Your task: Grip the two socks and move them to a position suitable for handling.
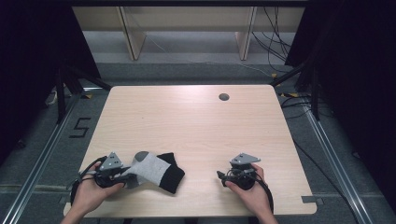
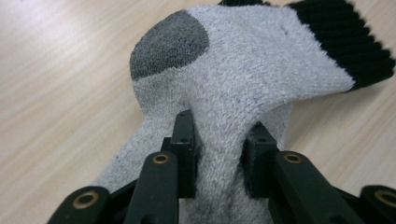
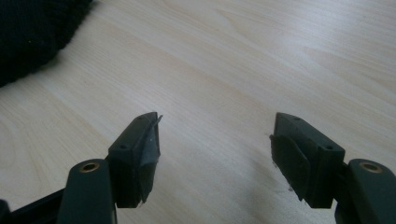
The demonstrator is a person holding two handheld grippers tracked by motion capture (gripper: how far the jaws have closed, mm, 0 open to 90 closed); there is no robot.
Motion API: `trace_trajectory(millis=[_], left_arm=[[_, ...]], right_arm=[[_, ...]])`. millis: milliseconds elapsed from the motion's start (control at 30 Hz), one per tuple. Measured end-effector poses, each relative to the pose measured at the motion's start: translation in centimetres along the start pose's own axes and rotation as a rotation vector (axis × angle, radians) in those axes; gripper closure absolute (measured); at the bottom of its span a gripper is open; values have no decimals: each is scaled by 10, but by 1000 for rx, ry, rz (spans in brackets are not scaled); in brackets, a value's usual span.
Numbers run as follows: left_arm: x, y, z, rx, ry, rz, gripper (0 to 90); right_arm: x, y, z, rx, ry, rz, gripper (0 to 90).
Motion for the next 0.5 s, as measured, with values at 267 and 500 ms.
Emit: trace_trajectory(millis=[267,500], left_arm=[[-7,3,35,-25,-40,-9,703],[-12,2,54,-61,-45,-26,703]], right_arm=[[-4,2,0,-2,-28,3,335],[-12,3,1,-14,-26,-42,337]])
Point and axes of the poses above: each handheld gripper's, and its own axes: y roughly backward along the jaws, z roughly out of its top, x roughly to its left, the point moved 9 cm from there along -y, roughly forward along the jaws, and after that the axes turned 6 degrees about -z, right-handed, at the moved point
